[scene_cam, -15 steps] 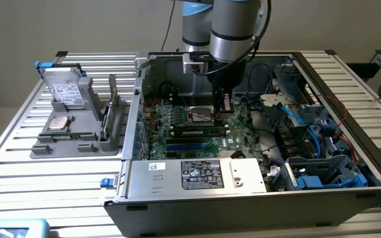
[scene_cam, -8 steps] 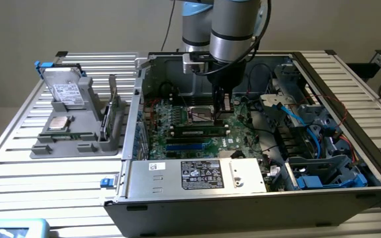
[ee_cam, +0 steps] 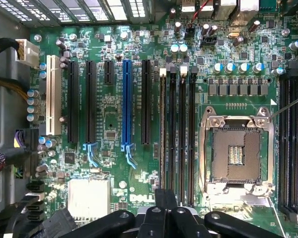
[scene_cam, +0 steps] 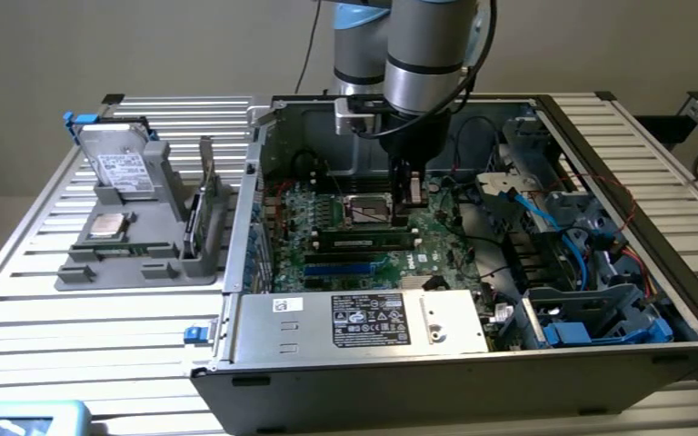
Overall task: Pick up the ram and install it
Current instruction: 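Press down the ram until it locks into place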
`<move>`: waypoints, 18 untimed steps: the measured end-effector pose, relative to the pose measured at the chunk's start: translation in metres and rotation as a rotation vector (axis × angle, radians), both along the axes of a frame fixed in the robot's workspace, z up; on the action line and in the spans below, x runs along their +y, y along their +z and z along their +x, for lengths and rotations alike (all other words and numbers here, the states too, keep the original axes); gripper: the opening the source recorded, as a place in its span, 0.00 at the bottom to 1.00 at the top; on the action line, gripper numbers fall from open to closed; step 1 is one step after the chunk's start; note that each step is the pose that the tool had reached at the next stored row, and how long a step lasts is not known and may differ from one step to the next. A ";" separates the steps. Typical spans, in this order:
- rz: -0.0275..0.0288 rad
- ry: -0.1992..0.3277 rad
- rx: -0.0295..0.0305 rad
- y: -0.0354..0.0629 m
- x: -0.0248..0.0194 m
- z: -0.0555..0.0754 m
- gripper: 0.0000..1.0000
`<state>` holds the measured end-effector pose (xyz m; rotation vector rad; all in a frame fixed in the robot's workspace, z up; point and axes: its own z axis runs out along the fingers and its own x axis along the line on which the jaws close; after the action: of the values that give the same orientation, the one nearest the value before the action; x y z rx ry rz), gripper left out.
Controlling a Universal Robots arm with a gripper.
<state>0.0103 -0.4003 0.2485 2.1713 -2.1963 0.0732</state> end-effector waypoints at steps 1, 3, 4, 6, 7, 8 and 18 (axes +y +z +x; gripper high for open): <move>-0.0011 0.000 -0.0046 -0.0002 0.0001 -0.001 0.11; -0.0021 0.000 -0.0132 -0.0009 0.0002 -0.004 0.11; -0.0021 0.000 -0.0154 -0.0015 0.0003 -0.005 0.11; -0.0025 -0.003 -0.0170 -0.0029 0.0006 -0.006 0.11; -0.0027 -0.006 -0.0170 -0.0038 0.0006 -0.006 0.11; -0.0029 -0.009 -0.0171 -0.0048 0.0007 -0.006 0.11; -0.0036 -0.042 -0.0170 -0.0109 0.0009 -0.007 0.11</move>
<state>0.0036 -0.3995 0.2376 2.1293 -2.2481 0.0942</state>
